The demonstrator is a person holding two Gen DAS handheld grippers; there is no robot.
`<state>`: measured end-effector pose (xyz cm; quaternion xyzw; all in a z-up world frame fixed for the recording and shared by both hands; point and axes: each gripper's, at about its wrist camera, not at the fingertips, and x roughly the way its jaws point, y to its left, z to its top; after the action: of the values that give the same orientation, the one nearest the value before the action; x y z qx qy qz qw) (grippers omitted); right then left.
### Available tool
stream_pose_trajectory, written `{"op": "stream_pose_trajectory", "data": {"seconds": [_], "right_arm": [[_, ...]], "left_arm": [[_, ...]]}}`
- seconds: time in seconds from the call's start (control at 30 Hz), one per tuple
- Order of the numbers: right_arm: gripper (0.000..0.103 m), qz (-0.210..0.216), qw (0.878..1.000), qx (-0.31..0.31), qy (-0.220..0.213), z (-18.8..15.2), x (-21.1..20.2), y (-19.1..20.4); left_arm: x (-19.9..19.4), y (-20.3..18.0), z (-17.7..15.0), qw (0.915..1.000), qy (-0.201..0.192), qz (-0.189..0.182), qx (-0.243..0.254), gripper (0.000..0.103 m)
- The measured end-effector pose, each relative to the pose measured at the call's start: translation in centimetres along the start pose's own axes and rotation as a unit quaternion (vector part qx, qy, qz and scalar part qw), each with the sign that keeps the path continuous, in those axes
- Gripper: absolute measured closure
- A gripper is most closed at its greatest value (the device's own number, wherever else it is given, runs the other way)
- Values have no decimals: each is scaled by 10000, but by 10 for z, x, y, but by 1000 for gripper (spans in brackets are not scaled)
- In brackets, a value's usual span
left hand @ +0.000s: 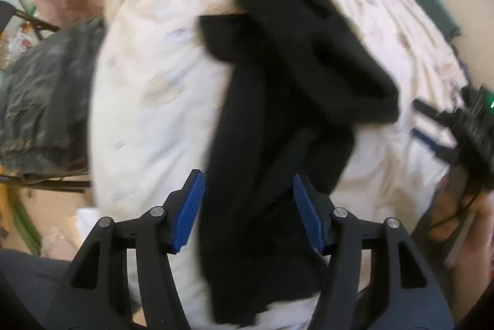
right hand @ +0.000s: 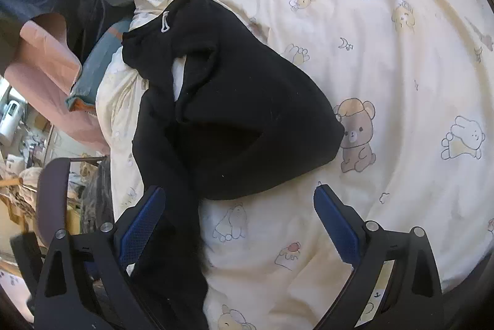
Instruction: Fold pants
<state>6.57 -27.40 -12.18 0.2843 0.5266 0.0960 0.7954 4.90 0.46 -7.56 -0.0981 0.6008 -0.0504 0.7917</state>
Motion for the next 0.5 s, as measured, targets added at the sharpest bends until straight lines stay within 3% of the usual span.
{"op": "stream_pose_trajectory", "data": {"seconds": [0.13,0.3,0.47,0.5], "right_arm": [[4,105,9998,187,3,2,0,-5],[4,249,9984,501,43,2,-3,-17],[4,368,9974,615,11,3,-5,-18],[4,373,9973,624,-16,5,-7,-20]], "left_arm": [[37,-35,20,9994,132,-310,-75,47],[89,-73,36,9994,325,-88,12,47],[102,-85,58,10000,-35,80,32,47],[102,-84,62,9996,-169,227,57,52]]}}
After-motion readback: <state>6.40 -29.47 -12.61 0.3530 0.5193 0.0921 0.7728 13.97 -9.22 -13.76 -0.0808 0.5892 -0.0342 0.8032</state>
